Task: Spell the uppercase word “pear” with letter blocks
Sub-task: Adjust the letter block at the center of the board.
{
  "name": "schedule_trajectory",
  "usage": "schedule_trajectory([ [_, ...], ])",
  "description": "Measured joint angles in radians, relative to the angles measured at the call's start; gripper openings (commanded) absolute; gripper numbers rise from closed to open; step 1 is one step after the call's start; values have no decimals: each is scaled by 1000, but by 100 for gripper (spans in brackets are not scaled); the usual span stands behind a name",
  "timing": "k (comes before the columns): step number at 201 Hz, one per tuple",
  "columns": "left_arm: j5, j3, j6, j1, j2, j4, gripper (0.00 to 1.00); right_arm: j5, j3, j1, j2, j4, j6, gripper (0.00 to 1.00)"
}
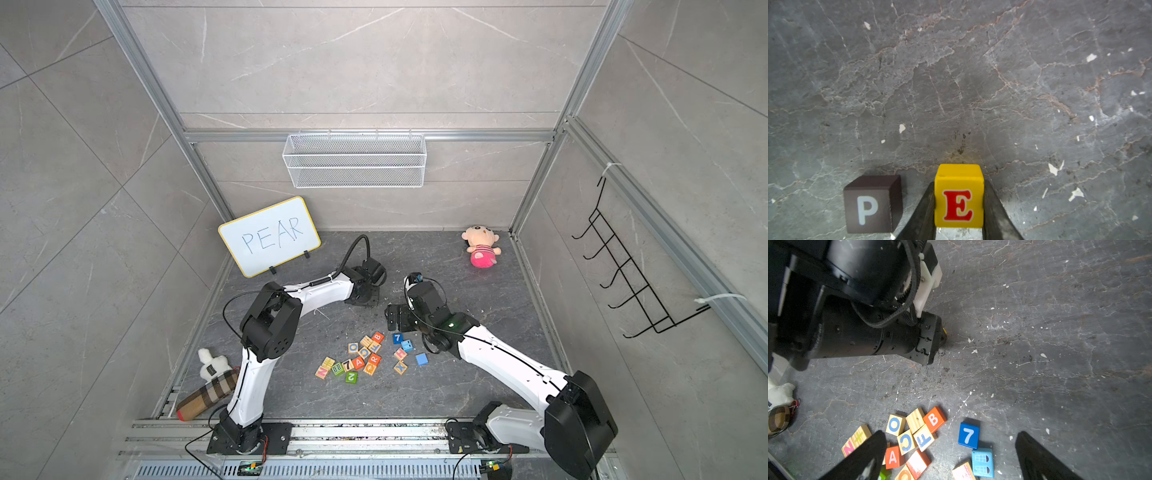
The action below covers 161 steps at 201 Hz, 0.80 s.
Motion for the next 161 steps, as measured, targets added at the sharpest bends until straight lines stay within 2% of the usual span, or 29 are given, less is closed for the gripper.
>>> schedule_trajectory([
  [25,0,-3,-3,0,-3,-1,20,0,-5,0,0,1,0,99],
  [54,0,-5,-6,-3,-5,-1,32,0,-5,0,0,6,0,99],
  [115,0,-14,-10,-5,-14,-13,39,0,-6,0,0,15,0,99],
  [161,0,-21,-11,-9,-34,-28,49,0,-6,0,0,15,0,99],
])
